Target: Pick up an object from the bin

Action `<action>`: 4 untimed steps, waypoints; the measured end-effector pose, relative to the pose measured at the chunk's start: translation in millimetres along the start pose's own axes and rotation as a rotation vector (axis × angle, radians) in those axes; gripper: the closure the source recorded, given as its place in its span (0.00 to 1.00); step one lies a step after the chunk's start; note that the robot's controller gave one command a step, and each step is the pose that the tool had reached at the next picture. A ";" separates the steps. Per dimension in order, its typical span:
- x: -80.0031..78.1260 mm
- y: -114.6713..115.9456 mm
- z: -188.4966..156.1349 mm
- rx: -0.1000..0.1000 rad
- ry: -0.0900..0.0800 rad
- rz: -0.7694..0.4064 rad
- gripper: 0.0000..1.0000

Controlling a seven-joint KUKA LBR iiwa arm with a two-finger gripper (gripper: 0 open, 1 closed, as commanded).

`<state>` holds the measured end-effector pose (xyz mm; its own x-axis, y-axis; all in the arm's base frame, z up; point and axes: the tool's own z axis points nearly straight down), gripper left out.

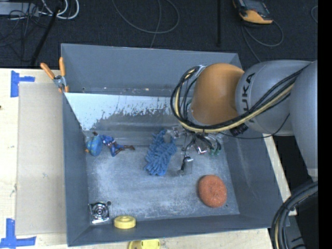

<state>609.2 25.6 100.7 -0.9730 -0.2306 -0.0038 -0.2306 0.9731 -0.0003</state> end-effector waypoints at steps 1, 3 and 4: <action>-0.6 3.0 12.4 0.000 0.001 -0.009 0.00; -6.7 38.1 24.8 0.000 0.000 -0.094 0.00; 7.6 54.3 27.1 0.001 -0.001 -0.195 0.00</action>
Offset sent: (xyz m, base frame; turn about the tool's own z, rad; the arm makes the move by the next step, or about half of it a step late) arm -0.0282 0.0198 -0.0109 -0.1585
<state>589.4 76.7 73.5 -0.9101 -0.4144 -0.0051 -0.4144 0.9101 -0.0022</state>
